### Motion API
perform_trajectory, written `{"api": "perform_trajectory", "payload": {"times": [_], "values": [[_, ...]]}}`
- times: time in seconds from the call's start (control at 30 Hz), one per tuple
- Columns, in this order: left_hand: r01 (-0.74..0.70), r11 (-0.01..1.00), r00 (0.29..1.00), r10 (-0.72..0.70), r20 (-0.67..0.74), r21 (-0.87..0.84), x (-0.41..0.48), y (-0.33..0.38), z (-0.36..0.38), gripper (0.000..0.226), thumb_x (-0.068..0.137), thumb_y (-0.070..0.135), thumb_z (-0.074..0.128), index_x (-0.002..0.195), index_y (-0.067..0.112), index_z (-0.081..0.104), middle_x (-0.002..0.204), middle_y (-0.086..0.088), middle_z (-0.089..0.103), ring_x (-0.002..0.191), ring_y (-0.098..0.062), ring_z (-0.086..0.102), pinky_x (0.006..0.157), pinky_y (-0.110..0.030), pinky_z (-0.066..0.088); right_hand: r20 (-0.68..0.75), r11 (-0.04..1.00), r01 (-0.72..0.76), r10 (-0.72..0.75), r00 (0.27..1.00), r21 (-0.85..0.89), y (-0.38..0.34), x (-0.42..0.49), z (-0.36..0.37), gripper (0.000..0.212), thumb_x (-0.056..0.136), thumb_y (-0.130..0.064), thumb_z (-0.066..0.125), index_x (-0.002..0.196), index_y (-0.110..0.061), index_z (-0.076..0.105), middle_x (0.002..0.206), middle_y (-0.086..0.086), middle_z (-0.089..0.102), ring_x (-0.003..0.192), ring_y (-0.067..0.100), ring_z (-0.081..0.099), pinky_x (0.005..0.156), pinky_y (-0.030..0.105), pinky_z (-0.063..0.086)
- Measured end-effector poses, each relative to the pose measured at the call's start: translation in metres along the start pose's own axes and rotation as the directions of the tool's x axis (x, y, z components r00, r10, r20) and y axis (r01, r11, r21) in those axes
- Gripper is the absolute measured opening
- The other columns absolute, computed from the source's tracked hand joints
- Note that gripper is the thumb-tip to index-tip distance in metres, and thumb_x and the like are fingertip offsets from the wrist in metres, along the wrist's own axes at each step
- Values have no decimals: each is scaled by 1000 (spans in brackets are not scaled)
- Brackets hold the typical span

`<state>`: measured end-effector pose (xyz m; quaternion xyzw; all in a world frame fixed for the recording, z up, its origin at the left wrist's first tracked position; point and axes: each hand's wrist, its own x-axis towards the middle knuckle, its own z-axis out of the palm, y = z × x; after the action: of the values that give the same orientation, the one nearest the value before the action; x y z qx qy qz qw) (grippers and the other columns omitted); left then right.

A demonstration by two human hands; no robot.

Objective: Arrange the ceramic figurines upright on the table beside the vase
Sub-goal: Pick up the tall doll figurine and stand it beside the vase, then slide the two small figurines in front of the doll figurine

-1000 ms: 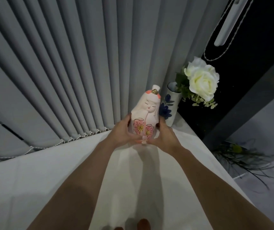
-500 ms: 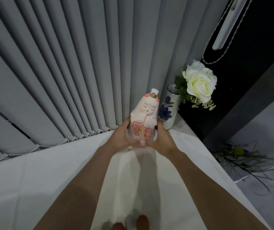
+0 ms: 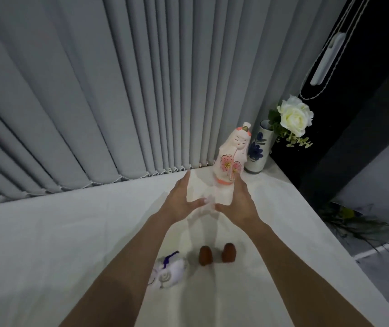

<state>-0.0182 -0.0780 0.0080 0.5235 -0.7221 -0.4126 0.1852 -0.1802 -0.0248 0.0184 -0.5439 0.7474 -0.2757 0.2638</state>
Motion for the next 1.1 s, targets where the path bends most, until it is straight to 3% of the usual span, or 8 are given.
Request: {"api": "perform_trajectory", "payload": {"times": [0.17, 0.3, 0.43, 0.57, 0.77, 0.9, 1.1], "values": [[22, 999, 999, -21, -27, 32, -68, -24, -29, 90, 80, 47, 67, 150, 18, 18, 157, -5, 25, 143, -22, 28, 119, -41, 26, 101, 979, 160, -148, 984, -124, -31, -62, 23, 90, 84, -42, 65, 150, -14, 11, 159, 4, 18, 145, 20, 21, 115, 35, 24], [58, 995, 998, -56, -37, 77, -114, -49, -48, 83, 80, 47, 67, 147, 17, 29, 153, -4, 35, 140, -21, 35, 118, -38, 29, 299, 937, 299, -238, 924, -178, -49, -103, 49, 87, 83, -37, 67, 149, -15, 15, 159, 3, 17, 146, 17, 18, 117, 33, 21], [101, 990, 995, -100, -19, 95, -151, -77, -60, 80, 77, 40, 73, 143, 15, 37, 145, -8, 46, 133, -19, 44, 111, -33, 35, 482, 870, 407, -240, 843, -277, -53, -127, 74, 92, 79, -33, 72, 150, -16, 14, 159, 4, 16, 147, 17, 12, 118, 35, 14], [149, 961, 986, -163, 41, 234, -174, -108, -65, 82, 72, 34, 79, 142, 14, 40, 140, -9, 50, 128, -22, 48, 107, -31, 37, 557, 790, 482, -221, 801, -379, -51, -137, 96, 90, 79, -23, 73, 149, -14, 16, 158, 4, 20, 147, 18, 11, 120, 38, 8], [163, 911, 979, -196, 51, 379, -184, -141, -57, 62, 70, 22, 81, 127, 15, 56, 130, -7, 57, 122, -23, 52, 100, -30, 40, 557, 656, 543, -218, 801, -524, -55, -125, 112, 67, 78, -17, 72, 136, -12, 38, 138, 9, 45, 125, 25, 44, 109, 35, 27], [122, 880, 982, -175, 74, 459, -178, -145, -60, 50, 72, 14, 75, 120, 12, 60, 123, -9, 61, 116, -25, 55, 93, -31, 42, 570, 654, 546, -206, 795, -524, -54, -117, 116, 56, 81, -10, 66, 132, -11, 42, 130, 11, 49, 116, 28, 48, 96, 38, 41], [83, 857, 974, -178, 141, 508, -167, -148, -67, 33, 72, 15, 71, 103, 8, 66, 112, -11, 64, 107, -26, 60, 84, -28, 44, 616, 627, 589, -213, 759, -510, -53, -107, 116, 52, 78, -13, 69, 125, -11, 47, 123, 11, 53, 110, 27, 52, 88, 36, 44]]}}
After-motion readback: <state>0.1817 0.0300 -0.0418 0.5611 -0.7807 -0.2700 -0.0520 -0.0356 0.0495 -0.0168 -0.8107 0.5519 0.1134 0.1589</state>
